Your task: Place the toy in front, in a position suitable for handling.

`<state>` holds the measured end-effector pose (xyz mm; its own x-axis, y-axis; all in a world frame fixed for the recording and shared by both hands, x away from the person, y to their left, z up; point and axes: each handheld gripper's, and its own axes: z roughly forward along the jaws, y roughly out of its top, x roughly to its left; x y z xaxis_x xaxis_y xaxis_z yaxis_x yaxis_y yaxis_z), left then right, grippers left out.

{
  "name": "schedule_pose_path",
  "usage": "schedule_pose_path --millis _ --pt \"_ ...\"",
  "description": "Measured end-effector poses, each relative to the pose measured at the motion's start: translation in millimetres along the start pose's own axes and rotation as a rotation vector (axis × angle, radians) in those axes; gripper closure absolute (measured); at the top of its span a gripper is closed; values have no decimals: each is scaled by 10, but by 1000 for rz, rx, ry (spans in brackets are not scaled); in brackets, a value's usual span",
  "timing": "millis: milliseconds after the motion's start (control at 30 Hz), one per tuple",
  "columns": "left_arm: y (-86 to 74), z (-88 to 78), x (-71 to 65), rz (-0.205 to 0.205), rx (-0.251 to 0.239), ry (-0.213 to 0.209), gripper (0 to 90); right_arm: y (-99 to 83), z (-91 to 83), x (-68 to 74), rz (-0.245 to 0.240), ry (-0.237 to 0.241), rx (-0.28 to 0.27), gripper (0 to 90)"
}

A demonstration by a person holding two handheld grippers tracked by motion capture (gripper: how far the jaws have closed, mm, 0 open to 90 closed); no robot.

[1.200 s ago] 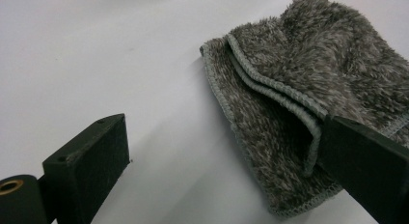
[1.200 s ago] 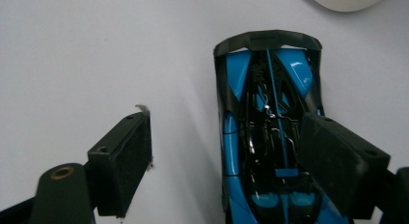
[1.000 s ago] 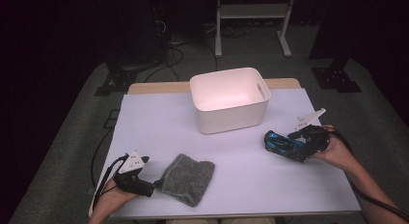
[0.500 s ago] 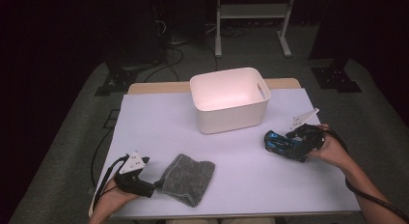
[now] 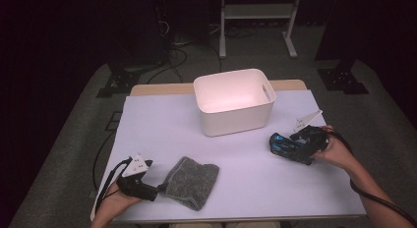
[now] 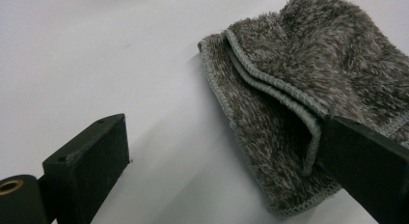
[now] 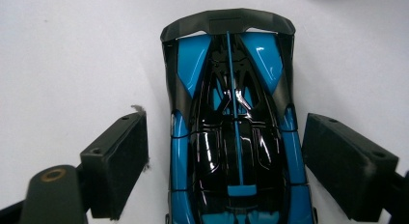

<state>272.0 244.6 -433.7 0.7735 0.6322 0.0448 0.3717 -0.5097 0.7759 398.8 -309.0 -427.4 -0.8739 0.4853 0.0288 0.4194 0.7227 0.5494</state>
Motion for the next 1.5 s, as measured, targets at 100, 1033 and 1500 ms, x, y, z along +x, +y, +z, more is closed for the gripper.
schedule_pose_path --millis 100,1033,1500 --pt "0 -1 -1 1 3 -1 37 -9 35 -3 -2 -1 7 156" --pt "1 -6 -9 3 -2 -6 37 -84 151 -15 -39 -1 30 169" --pt "5 -2 -15 5 -1 -6 37 -47 132 -27 -41 -14 53 245"
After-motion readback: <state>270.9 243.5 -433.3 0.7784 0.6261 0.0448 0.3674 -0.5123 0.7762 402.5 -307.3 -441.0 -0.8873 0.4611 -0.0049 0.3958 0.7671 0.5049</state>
